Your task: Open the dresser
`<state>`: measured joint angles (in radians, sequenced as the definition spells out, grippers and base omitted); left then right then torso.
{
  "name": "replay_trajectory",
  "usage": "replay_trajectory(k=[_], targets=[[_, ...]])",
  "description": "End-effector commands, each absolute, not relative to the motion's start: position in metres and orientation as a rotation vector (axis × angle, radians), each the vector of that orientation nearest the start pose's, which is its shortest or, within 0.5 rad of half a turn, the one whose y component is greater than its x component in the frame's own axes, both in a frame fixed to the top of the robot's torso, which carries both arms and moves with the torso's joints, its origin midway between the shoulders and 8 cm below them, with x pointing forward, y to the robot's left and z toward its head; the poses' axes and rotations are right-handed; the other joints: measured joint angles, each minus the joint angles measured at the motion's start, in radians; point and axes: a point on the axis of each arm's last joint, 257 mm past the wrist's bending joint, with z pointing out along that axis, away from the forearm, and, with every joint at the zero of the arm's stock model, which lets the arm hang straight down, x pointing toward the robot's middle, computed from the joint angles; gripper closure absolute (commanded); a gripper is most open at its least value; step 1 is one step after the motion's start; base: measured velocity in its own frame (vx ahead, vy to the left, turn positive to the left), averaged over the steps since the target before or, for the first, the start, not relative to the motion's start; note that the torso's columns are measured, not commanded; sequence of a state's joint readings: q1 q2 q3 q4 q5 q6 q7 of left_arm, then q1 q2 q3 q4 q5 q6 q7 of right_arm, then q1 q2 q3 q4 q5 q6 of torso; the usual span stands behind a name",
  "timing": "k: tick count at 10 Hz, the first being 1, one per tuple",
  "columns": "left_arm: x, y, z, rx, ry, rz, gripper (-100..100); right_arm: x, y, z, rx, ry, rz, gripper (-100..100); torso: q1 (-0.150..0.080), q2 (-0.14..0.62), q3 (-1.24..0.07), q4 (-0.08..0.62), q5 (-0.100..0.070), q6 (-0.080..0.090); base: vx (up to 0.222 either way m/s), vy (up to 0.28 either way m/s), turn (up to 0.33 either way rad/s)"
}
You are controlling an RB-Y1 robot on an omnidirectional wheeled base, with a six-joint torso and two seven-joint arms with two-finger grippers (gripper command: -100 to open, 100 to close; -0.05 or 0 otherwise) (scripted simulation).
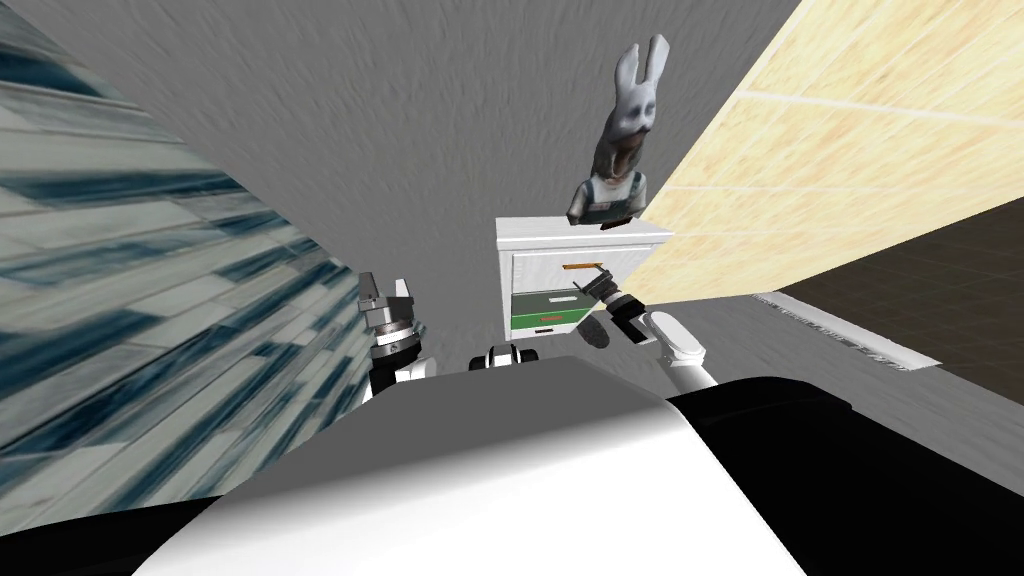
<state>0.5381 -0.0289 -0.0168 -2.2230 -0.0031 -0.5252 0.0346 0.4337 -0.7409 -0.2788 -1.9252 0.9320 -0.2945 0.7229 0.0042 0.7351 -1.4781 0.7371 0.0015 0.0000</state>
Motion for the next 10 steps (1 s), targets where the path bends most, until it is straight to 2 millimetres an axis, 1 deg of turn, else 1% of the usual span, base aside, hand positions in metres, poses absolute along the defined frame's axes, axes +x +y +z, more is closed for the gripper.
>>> replay_trajectory(k=[1, 3, 4, 6, 7, 10], targets=[[0.347, 0.282, -0.009, -0.746, 0.623, -1.319, 0, 0.431, -0.430, -0.120, -0.967, 1.355, -0.702, -100, -0.001, 0.001, 0.001, 0.000, 0.000, 0.000, 0.041, 0.185, -0.129], [0.347, 0.282, -0.009, -0.746, 0.623, -1.319, 0, 0.435, -0.444, -0.116, -1.053, 1.333, -0.797, -100, -0.009, 0.005, 0.003, 0.002, -0.003, 0.000, 0.012, 0.080, -0.042], [0.347, 0.282, -0.009, -0.746, 0.623, -1.319, 0, 0.435, -0.444, -0.116, -1.053, 1.333, -0.797, -100, -0.011, 0.005, 0.003, 0.002, -0.004, 0.000, -0.008, 0.039, -0.059], [0.347, 0.282, -0.009, -0.746, 0.623, -1.319, 0, 0.435, -0.444, -0.116, -1.053, 1.333, -0.797, -100, -0.005, 0.003, 0.002, 0.001, -0.002, 0.000, 0.004, 0.039, -0.021], [0.347, 0.282, -0.009, -0.746, 0.623, -1.319, 0, 0.436, -0.449, -0.114, -1.088, 1.321, -0.836, -100, -0.004, 0.002, 0.002, 0.001, -0.001, 0.000, 0.014, 0.040, -0.007], [0.347, 0.282, -0.009, -0.746, 0.623, -1.319, 0, 0.436, -0.449, -0.114, -1.088, 1.321, -0.836, -100, -0.005, 0.003, 0.002, 0.001, -0.002, 0.000, 0.007, 0.029, -0.019]])
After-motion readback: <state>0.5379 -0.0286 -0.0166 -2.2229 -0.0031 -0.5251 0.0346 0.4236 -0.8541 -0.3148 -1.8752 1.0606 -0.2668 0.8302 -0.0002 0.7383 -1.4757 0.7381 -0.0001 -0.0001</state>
